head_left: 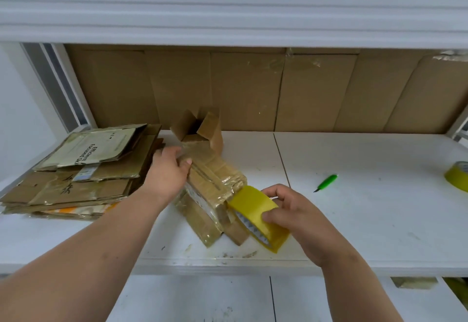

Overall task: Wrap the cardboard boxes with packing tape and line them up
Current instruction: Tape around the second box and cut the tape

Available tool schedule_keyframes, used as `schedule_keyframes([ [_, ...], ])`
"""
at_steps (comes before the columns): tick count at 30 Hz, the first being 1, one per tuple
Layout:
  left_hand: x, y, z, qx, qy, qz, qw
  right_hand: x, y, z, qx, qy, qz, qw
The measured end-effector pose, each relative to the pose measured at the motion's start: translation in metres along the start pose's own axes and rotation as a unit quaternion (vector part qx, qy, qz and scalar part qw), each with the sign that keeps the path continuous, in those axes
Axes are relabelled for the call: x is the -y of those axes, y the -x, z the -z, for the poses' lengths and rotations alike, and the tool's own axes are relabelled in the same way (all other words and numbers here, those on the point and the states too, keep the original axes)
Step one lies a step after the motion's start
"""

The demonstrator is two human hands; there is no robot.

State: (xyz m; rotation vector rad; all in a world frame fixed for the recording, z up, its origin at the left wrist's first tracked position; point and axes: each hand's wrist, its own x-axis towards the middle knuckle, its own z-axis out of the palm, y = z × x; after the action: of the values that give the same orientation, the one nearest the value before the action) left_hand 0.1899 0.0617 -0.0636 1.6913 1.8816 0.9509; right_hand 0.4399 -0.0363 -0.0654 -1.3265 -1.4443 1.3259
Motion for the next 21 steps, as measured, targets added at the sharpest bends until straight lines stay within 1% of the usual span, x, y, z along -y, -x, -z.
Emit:
schedule_keyframes([
  [1, -0.003, 0.003, -0.004, -0.042, -0.063, -0.053, 0.996, -0.002, 0.001, -0.001, 0.006, -0.014, 0.001, 1.0],
  [2, -0.008, 0.009, -0.007, -0.064, -0.112, -0.107, 0.986, -0.004, 0.002, -0.002, 0.01, -0.027, 0.004, 1.0],
  [3, -0.012, 0.014, -0.009, -0.065, -0.151, -0.154, 0.974, -0.007, 0.002, -0.003, 0.013, -0.038, 0.009, 0.999],
  [4, -0.015, 0.02, -0.012, -0.05, -0.184, -0.183, 0.964, -0.008, 0.004, -0.003, 0.016, -0.048, 0.015, 0.999],
  [5, -0.019, 0.026, -0.013, -0.023, -0.212, -0.187, 0.959, -0.01, 0.005, -0.003, 0.018, -0.056, 0.021, 0.998],
  [7, -0.023, 0.038, -0.017, 0.061, -0.228, -0.163, 0.958, -0.013, 0.007, -0.003, 0.019, -0.062, 0.028, 0.997],
  [9, -0.023, 0.043, -0.017, 0.135, -0.183, -0.151, 0.962, -0.015, 0.008, -0.006, 0.019, -0.066, 0.031, 0.997],
  [11, -0.019, 0.04, -0.013, 0.171, -0.157, -0.149, 0.961, -0.017, 0.008, -0.009, 0.017, -0.059, 0.026, 0.998],
  [13, -0.016, 0.033, -0.01, 0.184, -0.159, -0.158, 0.957, -0.019, 0.006, -0.013, 0.017, -0.047, 0.02, 0.999],
  [16, -0.015, 0.025, -0.011, 0.173, -0.177, -0.188, 0.95, -0.024, 0.007, -0.018, 0.016, -0.04, 0.016, 0.999],
  [21, -0.022, 0.02, -0.022, 0.19, -0.224, -0.237, 0.926, -0.036, 0.013, -0.014, 0.033, -0.086, 0.019, 0.996],
])
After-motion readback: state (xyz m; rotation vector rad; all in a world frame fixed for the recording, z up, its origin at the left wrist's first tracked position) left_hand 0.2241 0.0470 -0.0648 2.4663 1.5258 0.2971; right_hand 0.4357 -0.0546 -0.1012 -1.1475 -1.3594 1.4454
